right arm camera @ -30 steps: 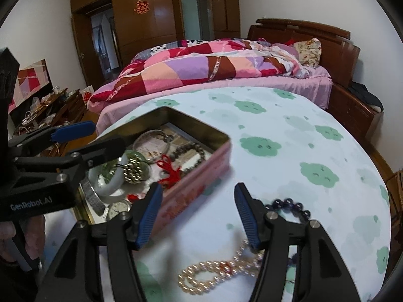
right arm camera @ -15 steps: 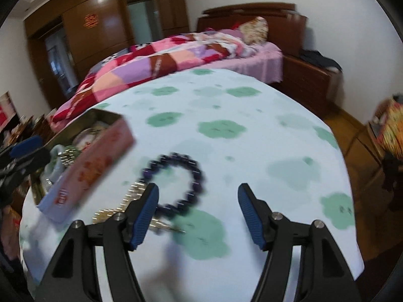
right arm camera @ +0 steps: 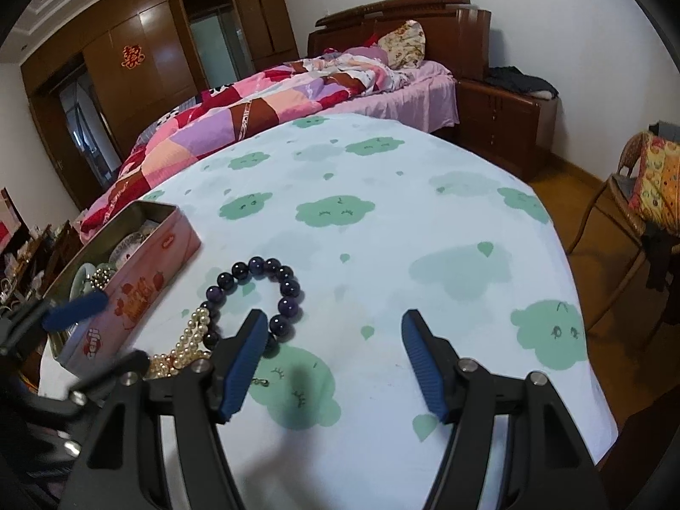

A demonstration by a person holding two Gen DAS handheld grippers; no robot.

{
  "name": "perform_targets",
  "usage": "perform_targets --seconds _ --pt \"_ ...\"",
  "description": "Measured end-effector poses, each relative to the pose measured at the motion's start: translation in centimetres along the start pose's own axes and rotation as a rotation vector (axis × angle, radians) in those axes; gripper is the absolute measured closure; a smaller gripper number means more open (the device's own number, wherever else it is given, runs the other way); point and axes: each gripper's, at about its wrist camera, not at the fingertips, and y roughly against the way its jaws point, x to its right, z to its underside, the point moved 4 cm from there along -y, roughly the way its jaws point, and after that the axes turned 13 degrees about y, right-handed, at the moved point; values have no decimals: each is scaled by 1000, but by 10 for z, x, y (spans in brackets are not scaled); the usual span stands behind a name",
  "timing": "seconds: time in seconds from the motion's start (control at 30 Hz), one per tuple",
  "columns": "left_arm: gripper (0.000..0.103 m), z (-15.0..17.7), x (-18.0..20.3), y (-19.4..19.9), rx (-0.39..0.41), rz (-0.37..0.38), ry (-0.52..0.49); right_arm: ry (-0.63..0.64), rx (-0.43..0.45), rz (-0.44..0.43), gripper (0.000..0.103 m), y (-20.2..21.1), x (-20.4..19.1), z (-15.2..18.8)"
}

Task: Organize jewelry
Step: 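Grasp the second pearl strand with the left tool while the right approaches the bead bracelet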

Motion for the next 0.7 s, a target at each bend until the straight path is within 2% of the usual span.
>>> perform_targets --seconds 0.03,0.07,0.17,0.3,0.37,0.47,0.6,0.7 --pt "47 1 1 -4 -18 6 -4 -4 1 -4 35 0 0 0" --pt "50 4 3 -9 -40 12 -7 -5 1 -4 35 0 1 0" --pt "56 9 3 -19 -94 24 2 -12 -3 -10 35 -1 2 1" --pt "57 13 5 -23 -135 48 4 -19 -17 -13 35 -3 3 1" --pt "78 15 4 -25 -151 65 12 -7 -26 -8 35 -5 1 1" --pt "90 15 4 -26 -165 107 24 11 -37 1 35 -6 -2 1" --pt "91 13 0 -20 -138 136 51 13 -50 1 35 -8 -4 0" --pt "91 10 -5 -6 -69 149 77 16 -54 9 35 -8 -3 1"
